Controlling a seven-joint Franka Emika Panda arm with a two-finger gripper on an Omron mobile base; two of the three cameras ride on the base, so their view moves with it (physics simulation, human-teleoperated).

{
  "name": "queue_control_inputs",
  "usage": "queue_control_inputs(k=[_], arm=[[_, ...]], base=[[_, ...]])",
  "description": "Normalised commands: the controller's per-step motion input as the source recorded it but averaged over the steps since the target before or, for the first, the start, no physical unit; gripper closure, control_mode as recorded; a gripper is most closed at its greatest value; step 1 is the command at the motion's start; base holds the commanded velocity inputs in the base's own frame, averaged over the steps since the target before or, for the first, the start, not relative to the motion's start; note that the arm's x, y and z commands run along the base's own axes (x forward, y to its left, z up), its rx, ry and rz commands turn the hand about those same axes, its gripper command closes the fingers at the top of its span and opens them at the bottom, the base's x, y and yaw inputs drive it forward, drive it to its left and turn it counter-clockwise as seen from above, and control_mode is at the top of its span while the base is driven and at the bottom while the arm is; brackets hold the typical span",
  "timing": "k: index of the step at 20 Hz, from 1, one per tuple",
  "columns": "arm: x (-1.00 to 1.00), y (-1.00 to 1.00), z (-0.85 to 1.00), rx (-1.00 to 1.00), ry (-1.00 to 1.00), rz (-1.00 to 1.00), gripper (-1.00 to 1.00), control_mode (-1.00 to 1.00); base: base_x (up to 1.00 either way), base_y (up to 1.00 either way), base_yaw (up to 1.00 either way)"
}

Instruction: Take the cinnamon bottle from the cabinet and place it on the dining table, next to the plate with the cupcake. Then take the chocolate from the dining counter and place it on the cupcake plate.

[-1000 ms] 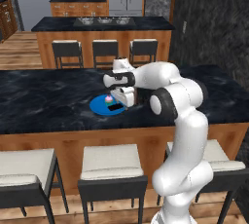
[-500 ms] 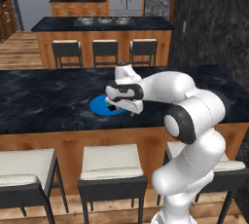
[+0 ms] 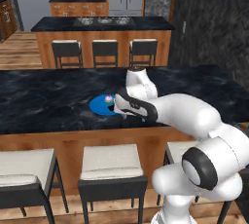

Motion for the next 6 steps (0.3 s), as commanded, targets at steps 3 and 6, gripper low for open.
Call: queue_control_inputs(k=[3,6], arm=[[-0.77,-0.18,0.23,0.00,-0.07,0.40,-1.00,-1.00],[-0.76,-0.13,0.20,0.00,-0.06,0.39,-1.00,-1.00]], base=[[0.00,0.00,0.00],[0.00,0.00,0.00]])
